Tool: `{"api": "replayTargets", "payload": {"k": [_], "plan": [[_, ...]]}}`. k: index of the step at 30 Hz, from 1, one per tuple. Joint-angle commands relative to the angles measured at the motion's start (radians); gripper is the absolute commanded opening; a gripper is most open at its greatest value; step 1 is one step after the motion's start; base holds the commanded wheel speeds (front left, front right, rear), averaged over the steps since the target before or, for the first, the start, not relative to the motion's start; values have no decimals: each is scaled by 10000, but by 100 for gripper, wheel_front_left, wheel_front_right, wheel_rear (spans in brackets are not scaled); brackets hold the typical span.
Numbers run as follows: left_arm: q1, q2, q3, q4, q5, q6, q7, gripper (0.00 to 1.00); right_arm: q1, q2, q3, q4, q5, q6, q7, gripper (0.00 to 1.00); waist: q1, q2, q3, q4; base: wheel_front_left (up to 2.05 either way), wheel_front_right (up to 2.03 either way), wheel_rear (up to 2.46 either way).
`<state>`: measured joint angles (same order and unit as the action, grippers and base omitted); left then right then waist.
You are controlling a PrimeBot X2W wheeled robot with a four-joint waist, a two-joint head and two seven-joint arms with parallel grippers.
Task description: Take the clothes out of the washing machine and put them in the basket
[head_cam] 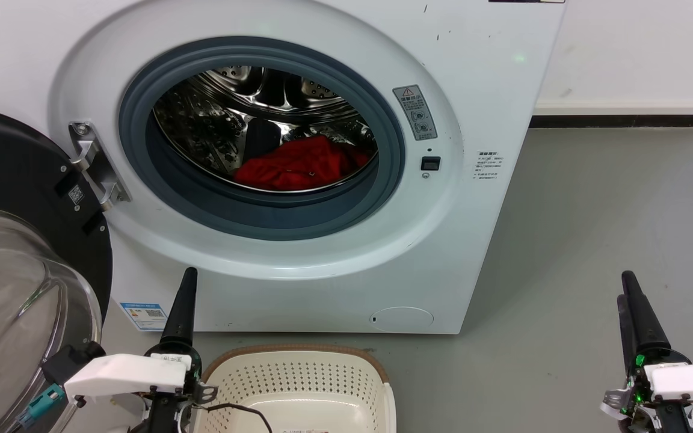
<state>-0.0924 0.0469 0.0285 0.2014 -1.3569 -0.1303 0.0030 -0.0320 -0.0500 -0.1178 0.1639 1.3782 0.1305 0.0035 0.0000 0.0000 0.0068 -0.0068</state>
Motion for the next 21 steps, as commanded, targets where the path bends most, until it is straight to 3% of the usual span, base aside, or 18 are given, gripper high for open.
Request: {"api": "replayTargets", "payload": {"k": [1,21], "plan": [[-297,30,-67,-236,293,-3,-91,100,-25,-15,-20,-262,-377,2,-83,100,0,0,1,-3,0,0,0],[-348,35,-950,-703,3948,474,-822,100,441,-16,18,-1374,-4816,3,-815,100,0,0,2,-60,0,0,0]]}}
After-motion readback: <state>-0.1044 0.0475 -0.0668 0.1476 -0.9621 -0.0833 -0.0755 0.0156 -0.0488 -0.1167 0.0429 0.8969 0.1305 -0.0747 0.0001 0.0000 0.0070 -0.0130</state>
